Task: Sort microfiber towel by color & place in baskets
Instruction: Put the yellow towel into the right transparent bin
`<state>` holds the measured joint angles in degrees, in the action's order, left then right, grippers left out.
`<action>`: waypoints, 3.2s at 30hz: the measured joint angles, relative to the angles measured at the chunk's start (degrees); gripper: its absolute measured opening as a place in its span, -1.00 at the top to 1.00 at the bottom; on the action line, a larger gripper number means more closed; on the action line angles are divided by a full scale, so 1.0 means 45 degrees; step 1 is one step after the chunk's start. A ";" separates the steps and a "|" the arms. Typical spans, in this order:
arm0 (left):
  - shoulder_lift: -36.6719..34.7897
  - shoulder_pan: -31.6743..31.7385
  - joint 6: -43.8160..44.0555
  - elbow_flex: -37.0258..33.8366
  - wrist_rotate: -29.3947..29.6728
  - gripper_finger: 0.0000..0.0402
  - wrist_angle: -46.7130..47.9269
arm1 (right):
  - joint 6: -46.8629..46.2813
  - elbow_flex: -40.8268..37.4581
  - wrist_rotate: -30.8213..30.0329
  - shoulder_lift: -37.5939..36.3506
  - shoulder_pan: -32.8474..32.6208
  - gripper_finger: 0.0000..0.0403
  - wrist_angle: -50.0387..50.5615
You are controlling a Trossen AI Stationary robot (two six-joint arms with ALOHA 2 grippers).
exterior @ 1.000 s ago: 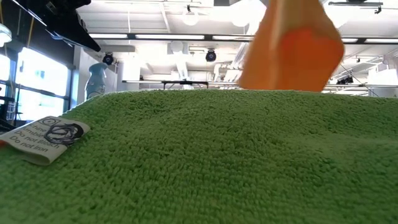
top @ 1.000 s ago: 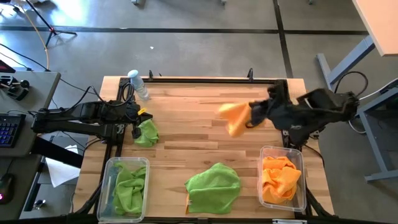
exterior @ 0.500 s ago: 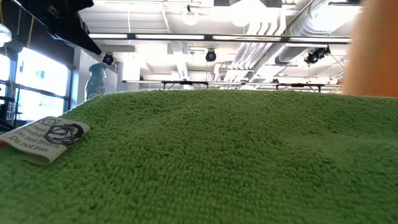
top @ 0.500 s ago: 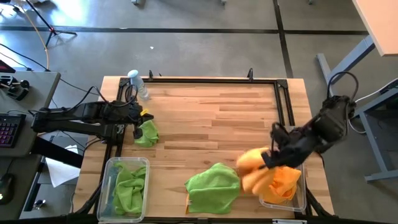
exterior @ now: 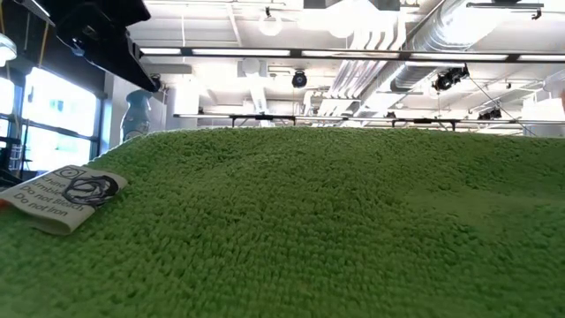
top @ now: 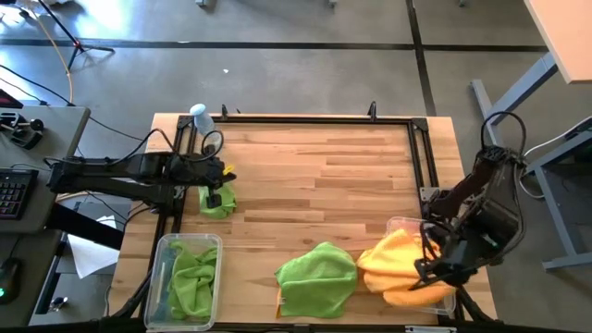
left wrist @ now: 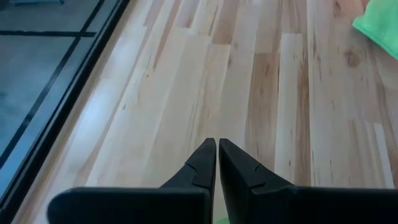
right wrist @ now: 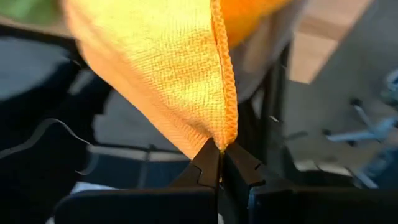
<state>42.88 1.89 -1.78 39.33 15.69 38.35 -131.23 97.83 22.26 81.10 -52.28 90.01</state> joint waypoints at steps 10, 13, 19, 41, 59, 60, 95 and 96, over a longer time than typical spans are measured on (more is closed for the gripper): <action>0.0294 0.0000 0.0005 -0.0005 -0.0603 0.96 -0.0257 | -0.0599 -0.0016 0.1509 -0.0910 -0.1987 1.00 -0.0004; 0.0294 0.0004 0.0001 -0.0005 -0.0603 0.96 -0.0311 | -0.0445 -0.0016 0.1062 -0.1564 -0.2470 1.00 0.0006; 0.0294 0.0000 -0.0585 -0.0005 -0.0603 0.96 -0.0291 | -0.0254 -0.0016 0.1186 -0.3031 -0.3371 1.00 0.0005; 0.0294 0.0001 -0.0619 -0.0005 -0.0603 0.96 -0.0296 | 0.5509 -0.4681 -1.1822 -0.6343 -0.3966 1.00 -0.0993; 0.0294 0.0000 -0.0656 -0.0015 -0.0603 0.96 -0.0291 | 0.9471 -0.8821 -0.6227 -0.2682 -0.1979 1.00 -0.6442; 0.0294 0.0004 -0.0656 -0.0015 -0.0603 0.96 -0.0291 | 0.9600 -0.8963 -0.5958 -0.2425 -0.1828 1.00 -0.6449; 0.0294 0.0000 -0.0991 -0.0015 -0.0603 0.96 -0.0291 | 1.0024 -0.9226 -0.5264 -0.1025 -0.1222 1.00 -0.7602; 0.0294 0.0000 -0.0991 -0.0015 -0.0603 0.96 -0.0291 | 0.9867 -0.8869 -0.5260 -0.1025 -0.1222 0.99 -0.7104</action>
<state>44.21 1.89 -6.24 39.27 12.97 37.04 -86.82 57.92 -1.41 76.49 -57.78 58.04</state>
